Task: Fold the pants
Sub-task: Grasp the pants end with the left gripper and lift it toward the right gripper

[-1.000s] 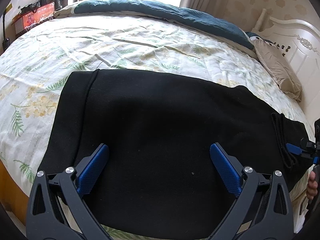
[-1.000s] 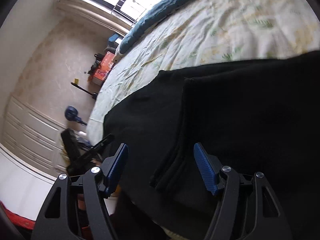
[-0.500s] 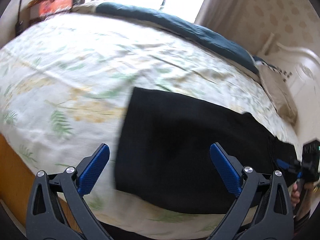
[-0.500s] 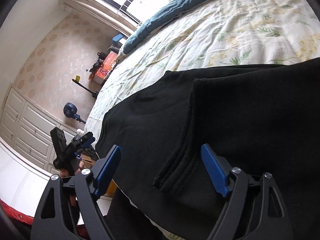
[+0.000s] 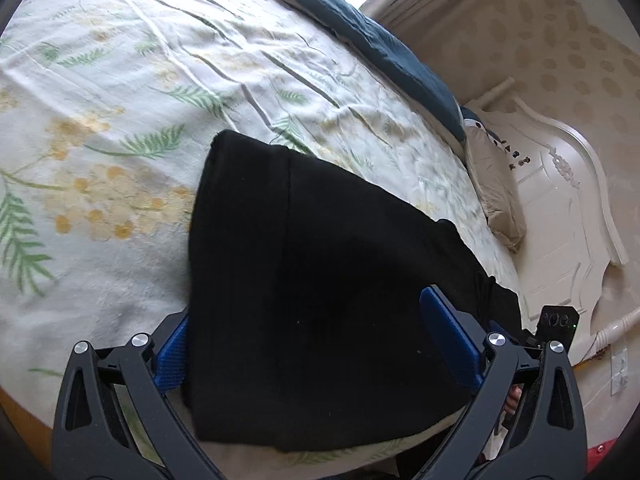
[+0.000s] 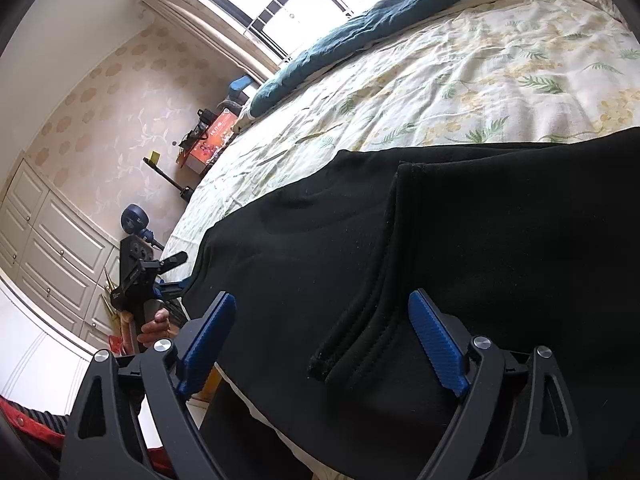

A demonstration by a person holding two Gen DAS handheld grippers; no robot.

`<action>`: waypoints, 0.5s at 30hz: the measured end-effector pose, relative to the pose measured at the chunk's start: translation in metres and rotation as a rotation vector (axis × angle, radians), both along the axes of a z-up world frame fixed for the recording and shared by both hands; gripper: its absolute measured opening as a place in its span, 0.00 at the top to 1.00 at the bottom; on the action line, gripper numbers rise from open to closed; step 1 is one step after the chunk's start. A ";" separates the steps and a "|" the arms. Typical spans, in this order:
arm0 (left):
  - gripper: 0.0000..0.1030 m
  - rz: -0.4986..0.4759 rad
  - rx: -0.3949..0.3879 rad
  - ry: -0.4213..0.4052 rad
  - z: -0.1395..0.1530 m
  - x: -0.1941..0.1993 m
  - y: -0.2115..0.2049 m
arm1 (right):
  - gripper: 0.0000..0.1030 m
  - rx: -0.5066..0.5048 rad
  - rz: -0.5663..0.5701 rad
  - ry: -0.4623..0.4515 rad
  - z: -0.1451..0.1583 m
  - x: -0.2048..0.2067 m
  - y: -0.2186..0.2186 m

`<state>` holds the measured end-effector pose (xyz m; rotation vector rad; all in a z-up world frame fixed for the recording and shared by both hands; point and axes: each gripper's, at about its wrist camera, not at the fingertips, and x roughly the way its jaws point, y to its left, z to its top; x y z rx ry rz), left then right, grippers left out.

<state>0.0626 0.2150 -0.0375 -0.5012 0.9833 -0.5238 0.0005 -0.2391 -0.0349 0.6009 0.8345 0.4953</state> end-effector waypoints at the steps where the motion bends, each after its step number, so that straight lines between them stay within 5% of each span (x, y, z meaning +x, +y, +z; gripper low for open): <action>1: 0.03 0.000 -0.013 0.002 0.000 0.001 0.000 | 0.15 -0.002 0.000 -0.005 0.000 -0.001 0.000; 3: 0.08 0.009 -0.066 0.022 -0.002 0.004 0.004 | 0.15 -0.002 -0.001 -0.010 -0.001 -0.003 -0.002; 5: 0.24 0.025 -0.100 0.051 -0.004 0.006 0.009 | 0.15 0.000 -0.004 -0.014 -0.001 -0.005 -0.002; 7: 0.62 0.020 -0.087 0.090 -0.008 0.009 0.009 | 0.15 0.002 -0.007 -0.019 -0.001 -0.006 -0.003; 9: 0.79 -0.001 -0.047 0.118 -0.012 0.010 0.003 | 0.15 0.001 -0.010 -0.023 -0.002 -0.007 -0.003; 15: 0.87 -0.010 0.061 0.059 0.020 0.001 -0.017 | 0.15 0.001 -0.012 -0.038 -0.001 -0.010 -0.005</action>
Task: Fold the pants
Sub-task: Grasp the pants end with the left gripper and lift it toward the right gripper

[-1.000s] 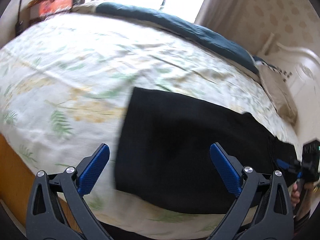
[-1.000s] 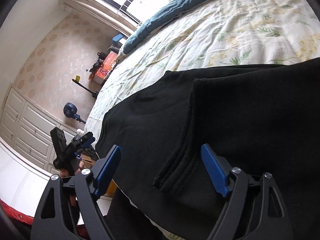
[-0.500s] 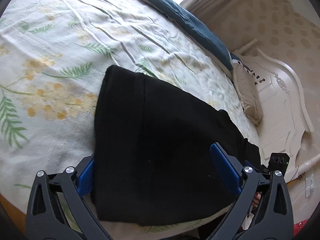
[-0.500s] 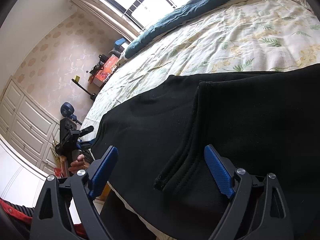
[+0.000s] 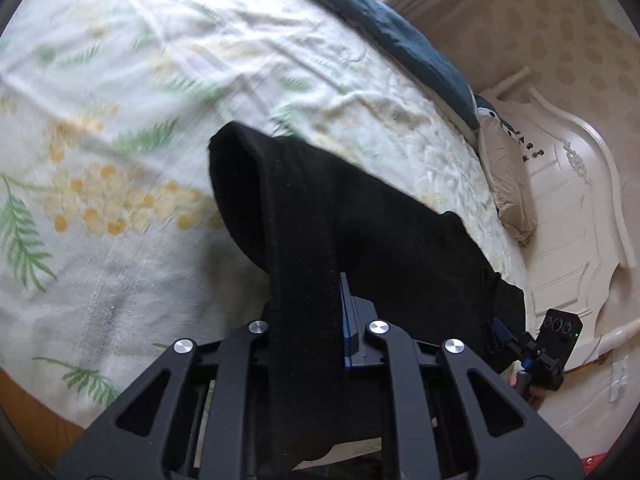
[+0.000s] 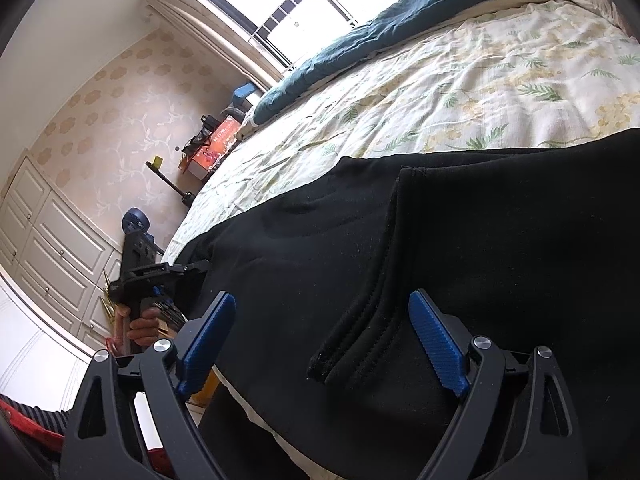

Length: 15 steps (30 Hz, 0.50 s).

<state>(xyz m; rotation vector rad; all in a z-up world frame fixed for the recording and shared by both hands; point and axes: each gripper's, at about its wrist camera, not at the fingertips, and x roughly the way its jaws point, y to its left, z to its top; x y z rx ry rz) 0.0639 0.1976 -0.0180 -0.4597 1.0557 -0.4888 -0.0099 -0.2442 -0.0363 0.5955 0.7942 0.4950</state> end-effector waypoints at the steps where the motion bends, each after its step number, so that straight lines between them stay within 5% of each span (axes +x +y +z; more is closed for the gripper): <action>1: 0.87 -0.003 0.002 -0.016 0.008 -0.002 -0.004 | 0.15 0.002 0.001 -0.001 0.000 0.000 -0.001; 8: 0.88 -0.045 -0.021 -0.117 0.062 -0.020 -0.039 | 0.15 0.005 0.001 -0.012 0.001 -0.003 0.001; 15: 0.88 -0.135 0.054 -0.216 0.103 -0.035 -0.109 | 0.15 0.018 0.004 -0.020 0.003 -0.003 0.000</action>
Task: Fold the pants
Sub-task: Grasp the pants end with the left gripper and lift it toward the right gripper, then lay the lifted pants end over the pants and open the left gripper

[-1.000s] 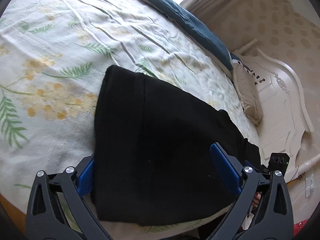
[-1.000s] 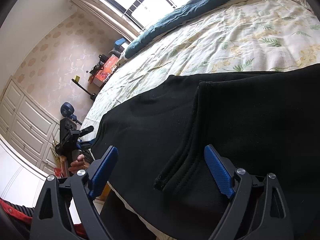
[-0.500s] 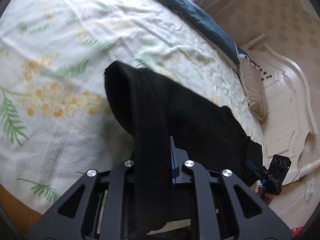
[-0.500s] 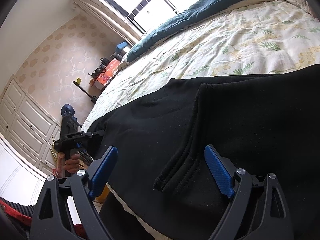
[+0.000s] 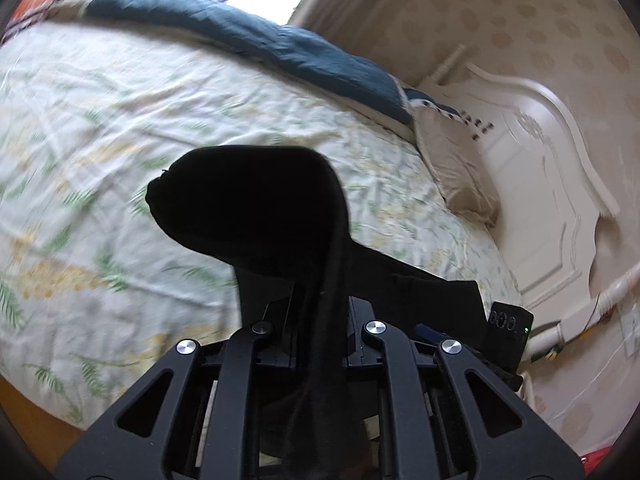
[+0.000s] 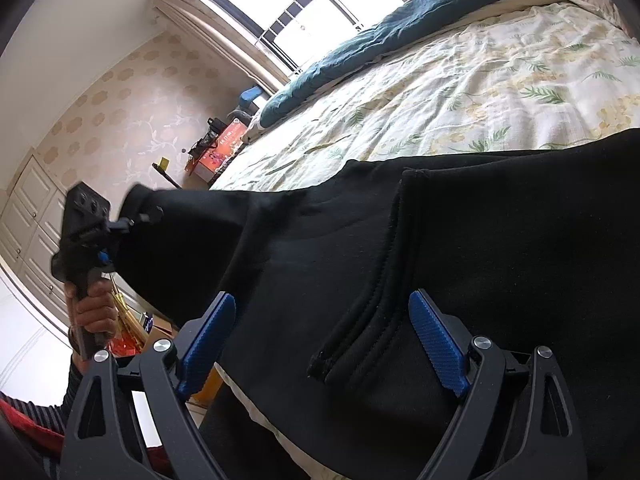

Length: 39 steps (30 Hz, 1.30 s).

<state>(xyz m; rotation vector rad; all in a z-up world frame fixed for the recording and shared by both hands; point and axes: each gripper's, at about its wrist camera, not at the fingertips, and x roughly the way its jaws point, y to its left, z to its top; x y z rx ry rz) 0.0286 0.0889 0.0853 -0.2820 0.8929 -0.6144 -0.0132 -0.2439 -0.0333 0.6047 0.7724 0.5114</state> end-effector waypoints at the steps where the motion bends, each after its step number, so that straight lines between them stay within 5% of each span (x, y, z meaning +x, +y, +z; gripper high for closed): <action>1: 0.88 -0.010 0.022 -0.021 0.005 -0.003 -0.011 | 0.15 0.002 0.000 -0.003 0.000 0.000 0.000; 18: 0.88 -0.139 0.277 -0.149 0.002 -0.028 -0.162 | 0.15 -0.011 -0.018 -0.031 0.009 -0.018 0.002; 26: 0.88 -0.156 0.332 -0.140 -0.015 -0.028 -0.196 | 0.15 -0.107 -0.066 -0.038 0.017 -0.048 -0.002; 39: 0.87 -0.158 0.455 -0.135 -0.053 -0.037 -0.248 | 0.15 -0.042 -0.194 -0.013 0.013 -0.088 -0.044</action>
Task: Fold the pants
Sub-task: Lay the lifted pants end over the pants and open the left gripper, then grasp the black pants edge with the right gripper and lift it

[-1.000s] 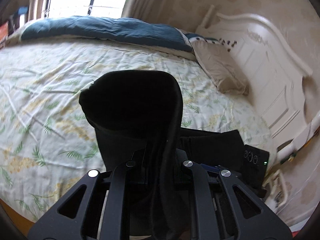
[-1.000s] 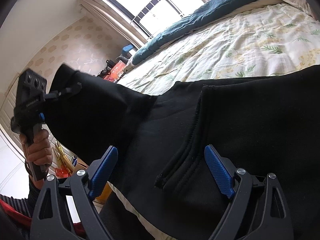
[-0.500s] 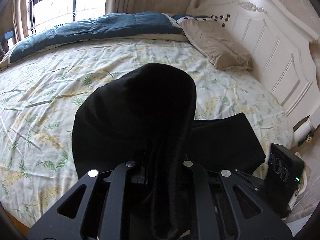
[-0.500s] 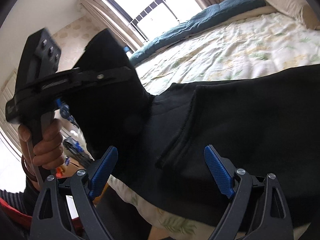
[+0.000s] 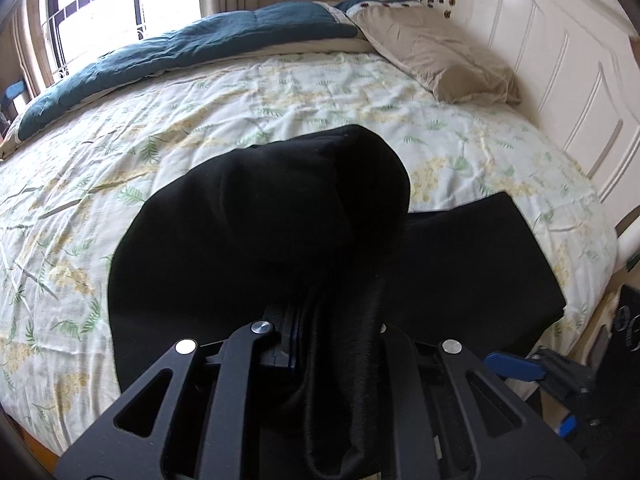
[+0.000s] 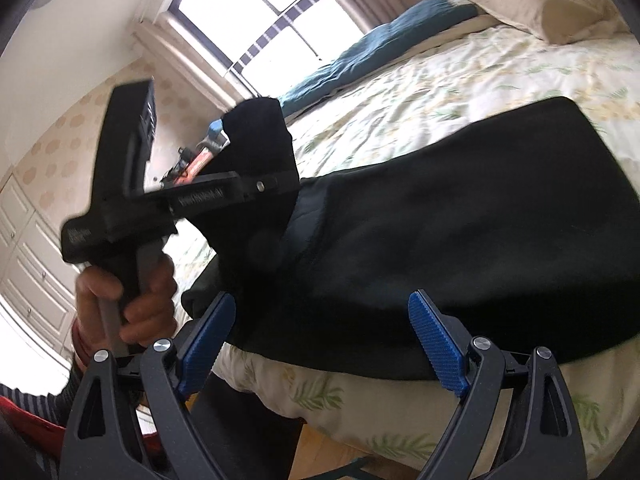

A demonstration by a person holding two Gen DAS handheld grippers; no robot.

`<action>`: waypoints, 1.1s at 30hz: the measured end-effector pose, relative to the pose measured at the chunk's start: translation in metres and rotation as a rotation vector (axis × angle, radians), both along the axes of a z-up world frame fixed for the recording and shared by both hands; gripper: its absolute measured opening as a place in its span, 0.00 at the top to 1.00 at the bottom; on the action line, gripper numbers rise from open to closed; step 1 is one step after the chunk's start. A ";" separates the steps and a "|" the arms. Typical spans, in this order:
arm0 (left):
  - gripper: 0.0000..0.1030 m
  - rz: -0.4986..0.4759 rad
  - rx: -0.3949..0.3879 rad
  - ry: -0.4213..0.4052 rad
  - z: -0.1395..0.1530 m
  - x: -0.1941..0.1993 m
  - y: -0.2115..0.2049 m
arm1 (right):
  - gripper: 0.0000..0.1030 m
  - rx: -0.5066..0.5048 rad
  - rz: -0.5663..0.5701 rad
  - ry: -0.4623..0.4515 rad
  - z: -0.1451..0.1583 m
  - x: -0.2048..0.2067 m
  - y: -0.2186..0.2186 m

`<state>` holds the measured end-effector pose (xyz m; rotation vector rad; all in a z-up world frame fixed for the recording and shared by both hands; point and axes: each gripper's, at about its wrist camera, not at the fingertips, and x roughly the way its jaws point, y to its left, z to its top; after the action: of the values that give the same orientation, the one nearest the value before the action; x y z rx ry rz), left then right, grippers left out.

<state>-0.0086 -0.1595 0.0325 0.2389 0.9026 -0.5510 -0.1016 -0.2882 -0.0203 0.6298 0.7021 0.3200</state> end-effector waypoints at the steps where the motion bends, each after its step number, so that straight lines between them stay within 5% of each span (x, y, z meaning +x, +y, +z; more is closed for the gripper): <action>1: 0.87 -0.001 0.013 -0.002 -0.004 -0.001 -0.003 | 0.15 0.014 -0.006 0.003 -0.002 -0.002 -0.004; 8: 0.86 -0.003 0.109 -0.065 -0.025 -0.009 -0.020 | 0.15 0.039 -0.031 0.010 -0.002 -0.007 -0.009; 11: 0.57 -0.034 0.066 -0.085 -0.024 -0.016 -0.023 | 0.15 0.046 -0.042 0.010 -0.001 -0.009 -0.014; 12: 0.38 -0.047 0.046 -0.085 -0.022 -0.019 -0.023 | 0.15 0.049 -0.046 0.010 0.000 -0.010 -0.015; 18: 0.18 -0.069 -0.060 -0.173 0.005 -0.043 -0.001 | 0.15 0.074 -0.072 -0.005 0.011 -0.019 -0.031; 26: 0.09 0.022 -0.317 -0.237 0.057 -0.052 0.093 | 0.15 0.264 -0.014 -0.035 0.025 0.013 -0.046; 33: 0.08 0.188 -0.258 -0.199 0.030 -0.027 0.160 | 0.15 0.233 0.076 0.094 0.005 0.084 -0.021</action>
<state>-0.0352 0.0004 0.0620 -0.0258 0.6454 -0.4546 -0.0172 -0.3089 -0.0148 0.8448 0.7862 0.4494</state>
